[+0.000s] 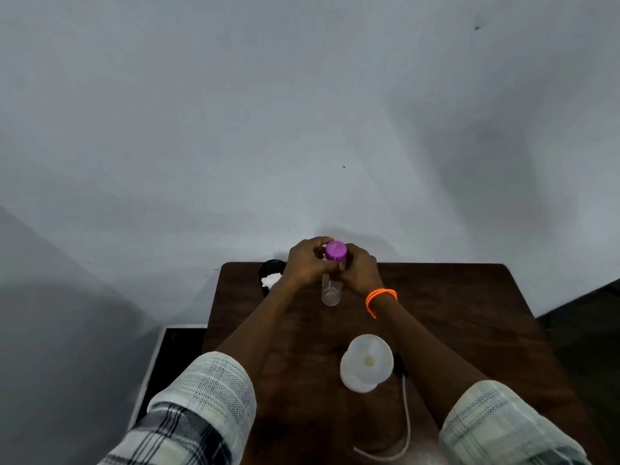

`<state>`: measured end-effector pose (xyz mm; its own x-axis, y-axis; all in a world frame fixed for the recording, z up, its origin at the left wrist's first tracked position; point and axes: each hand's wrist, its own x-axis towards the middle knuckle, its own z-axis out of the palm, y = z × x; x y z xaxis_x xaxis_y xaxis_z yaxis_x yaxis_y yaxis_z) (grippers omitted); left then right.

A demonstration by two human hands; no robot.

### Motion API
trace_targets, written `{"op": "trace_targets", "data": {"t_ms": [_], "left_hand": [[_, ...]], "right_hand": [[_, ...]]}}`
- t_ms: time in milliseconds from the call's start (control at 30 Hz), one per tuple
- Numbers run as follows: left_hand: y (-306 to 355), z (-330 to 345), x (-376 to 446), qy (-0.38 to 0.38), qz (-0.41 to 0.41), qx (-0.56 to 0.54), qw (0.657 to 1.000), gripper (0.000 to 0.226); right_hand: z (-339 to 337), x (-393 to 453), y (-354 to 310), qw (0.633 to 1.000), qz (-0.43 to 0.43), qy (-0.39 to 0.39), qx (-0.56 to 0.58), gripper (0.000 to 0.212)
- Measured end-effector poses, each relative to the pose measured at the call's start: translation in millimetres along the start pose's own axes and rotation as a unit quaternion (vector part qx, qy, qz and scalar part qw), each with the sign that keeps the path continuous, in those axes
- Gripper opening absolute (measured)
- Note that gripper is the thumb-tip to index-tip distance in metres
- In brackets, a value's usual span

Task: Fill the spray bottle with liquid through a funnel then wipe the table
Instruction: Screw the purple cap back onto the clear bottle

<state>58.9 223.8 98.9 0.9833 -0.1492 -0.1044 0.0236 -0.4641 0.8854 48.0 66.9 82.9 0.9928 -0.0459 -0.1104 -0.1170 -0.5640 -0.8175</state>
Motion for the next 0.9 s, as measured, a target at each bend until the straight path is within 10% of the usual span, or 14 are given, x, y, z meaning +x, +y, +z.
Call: {"op": "trace_targets", "data": {"t_ms": [900], "left_hand": [[-38,6,27,0.03,-0.077,-0.046,0.996,0.073]], "right_hand": [[12,35,12,0.998,0.025,-0.051,-0.028,0.057]]}}
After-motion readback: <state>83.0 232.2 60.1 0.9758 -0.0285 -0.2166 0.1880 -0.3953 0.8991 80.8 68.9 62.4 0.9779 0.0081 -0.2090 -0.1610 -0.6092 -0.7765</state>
